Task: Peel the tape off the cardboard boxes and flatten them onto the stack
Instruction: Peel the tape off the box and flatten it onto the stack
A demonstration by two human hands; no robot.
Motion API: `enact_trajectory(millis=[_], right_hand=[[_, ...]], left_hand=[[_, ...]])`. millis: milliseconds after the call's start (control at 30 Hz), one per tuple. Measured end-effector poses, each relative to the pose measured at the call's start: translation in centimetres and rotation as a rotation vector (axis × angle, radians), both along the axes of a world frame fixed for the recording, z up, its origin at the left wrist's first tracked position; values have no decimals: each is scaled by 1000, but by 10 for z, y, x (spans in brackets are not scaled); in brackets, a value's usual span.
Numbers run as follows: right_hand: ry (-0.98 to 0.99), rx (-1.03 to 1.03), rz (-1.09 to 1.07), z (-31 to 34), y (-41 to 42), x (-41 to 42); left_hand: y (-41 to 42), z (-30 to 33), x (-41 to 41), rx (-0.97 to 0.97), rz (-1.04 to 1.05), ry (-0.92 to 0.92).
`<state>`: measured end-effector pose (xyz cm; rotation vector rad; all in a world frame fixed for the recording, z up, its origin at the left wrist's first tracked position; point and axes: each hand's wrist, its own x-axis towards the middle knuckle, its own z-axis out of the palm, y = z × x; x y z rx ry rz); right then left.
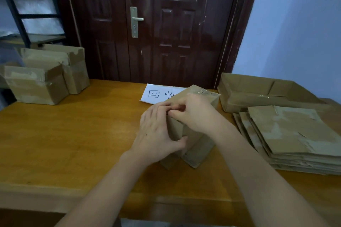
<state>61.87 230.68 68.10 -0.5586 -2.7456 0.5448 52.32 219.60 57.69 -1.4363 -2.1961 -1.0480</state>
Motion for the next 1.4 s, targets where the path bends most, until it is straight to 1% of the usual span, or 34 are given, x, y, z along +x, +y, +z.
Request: enact_trajectory(millis=[67, 100, 133, 233, 333, 400, 467, 500, 567, 667, 733, 800, 833, 933, 1033, 1200, 1267, 1400], right_hand=[[26, -32, -26, 2, -3, -7], [22, -15, -40, 1, -4, -10], [1, 29, -52, 1, -5, -14], [-117, 243, -70, -4, -7, -28], [-250, 437, -46, -3, -9, -32], [-247, 554, -38, -2, -6, -30], [-219, 604, -34, -1, -6, -27], [-187, 600, -32, -2, -7, -27], [-74, 461, -41, -5, -7, -26], [95, 94, -1, -7, -6, -18], [139, -88, 58, -5, -2, -11], [136, -192, 93, -3, 2, -8], [134, -197, 82, -3, 2, -7], [131, -130, -13, -5, 3, -6], [130, -78, 28, -7, -3, -7], [137, -85, -58, -9, -8, -16], [133, -25, -103, -10, -11, -19], [115, 177, -182, -15, -13, -23]], left_hand=[[-5, 0, -3, -23, -7, 14], [-7, 0, -4, -25, -15, 4], [-8, -1, -4, -25, -27, -18], [-12, 2, -8, -32, -76, -96], [-15, 7, -14, -55, -131, -124], [-17, 8, -17, -69, -157, -126], [-17, 9, -20, -82, -173, -134], [-17, 10, -22, -87, -178, -134], [-18, 10, -25, -97, -182, -128], [-18, 9, -27, -106, -161, -115], [-17, 9, -26, -90, -127, -108], [-15, 10, -25, -56, -102, -135], [-14, 10, -24, -43, -95, -148], [-9, 8, -22, -19, -92, -161], [-6, 5, -23, -5, -87, -155], [-9, 3, -24, 5, -94, -137], [-10, 3, -23, 0, -96, -129], [-9, 7, -22, -15, -93, -107]])
